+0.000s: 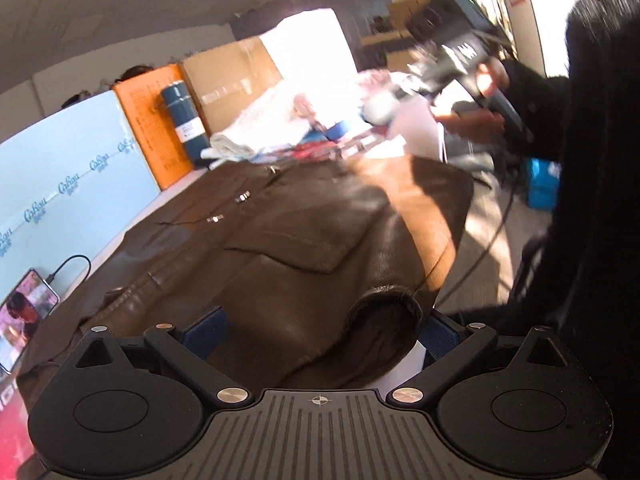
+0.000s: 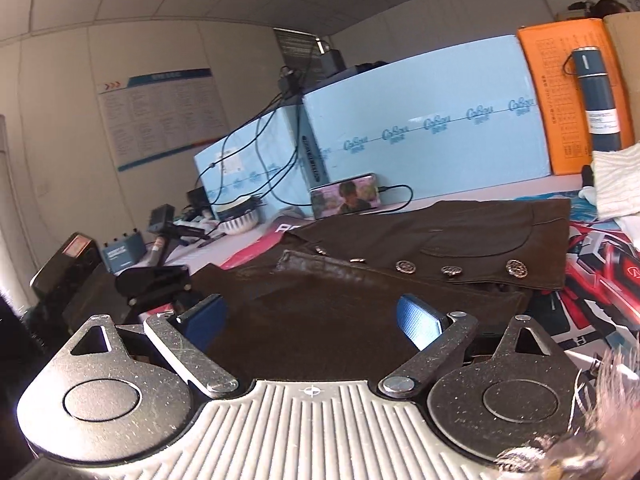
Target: Fold clothes
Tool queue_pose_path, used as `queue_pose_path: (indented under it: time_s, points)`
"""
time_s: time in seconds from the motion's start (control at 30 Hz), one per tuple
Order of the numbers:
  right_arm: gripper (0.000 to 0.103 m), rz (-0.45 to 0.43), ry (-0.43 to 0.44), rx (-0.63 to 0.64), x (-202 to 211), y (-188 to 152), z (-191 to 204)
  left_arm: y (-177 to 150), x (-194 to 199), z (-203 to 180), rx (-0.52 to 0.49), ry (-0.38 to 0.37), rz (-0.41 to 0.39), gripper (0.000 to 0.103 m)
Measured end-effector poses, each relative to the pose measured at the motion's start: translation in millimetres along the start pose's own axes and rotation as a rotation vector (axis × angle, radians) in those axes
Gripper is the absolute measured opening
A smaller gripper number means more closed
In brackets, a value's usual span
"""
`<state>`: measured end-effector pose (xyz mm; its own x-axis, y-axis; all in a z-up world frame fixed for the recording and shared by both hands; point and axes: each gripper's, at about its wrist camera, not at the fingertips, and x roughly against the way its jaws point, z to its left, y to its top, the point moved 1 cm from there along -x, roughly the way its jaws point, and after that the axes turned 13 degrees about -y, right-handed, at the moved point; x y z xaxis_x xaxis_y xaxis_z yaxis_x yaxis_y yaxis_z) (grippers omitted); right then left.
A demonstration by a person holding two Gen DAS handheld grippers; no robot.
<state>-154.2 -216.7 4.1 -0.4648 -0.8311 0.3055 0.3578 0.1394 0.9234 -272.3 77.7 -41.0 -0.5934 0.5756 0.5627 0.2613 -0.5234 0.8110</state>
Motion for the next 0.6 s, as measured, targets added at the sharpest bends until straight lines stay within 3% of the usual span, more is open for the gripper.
queue_pose_path:
  time_s: [0.1, 0.2, 0.33, 0.5, 0.6]
  points:
    - [0.100, 0.012, 0.034, 0.121, 16.1, -8.2, 22.5, 5.8, 6.1, 21.4, 0.174, -0.004, -0.167, 0.101]
    - [0.102, -0.004, 0.016, 0.216, 29.0, -16.8, 40.5, 9.1, 5.6, 45.1, 0.355, -0.027, -0.279, 0.101]
    - [0.103, 0.005, -0.109, 0.293, 36.8, -22.8, 48.6, 7.9, 1.5, 73.9, 0.558, -0.032, -0.356, 0.101]
    - [0.103, 0.086, -0.266, 0.301, 34.6, -37.4, 32.2, 1.5, -2.0, 79.3, 0.579, 0.002, -0.328, 0.101]
    - [0.103, 0.087, -0.269, 0.268, 41.6, -41.1, 24.0, 1.9, 0.6, 70.7, 0.508, -0.019, -0.302, 0.101]
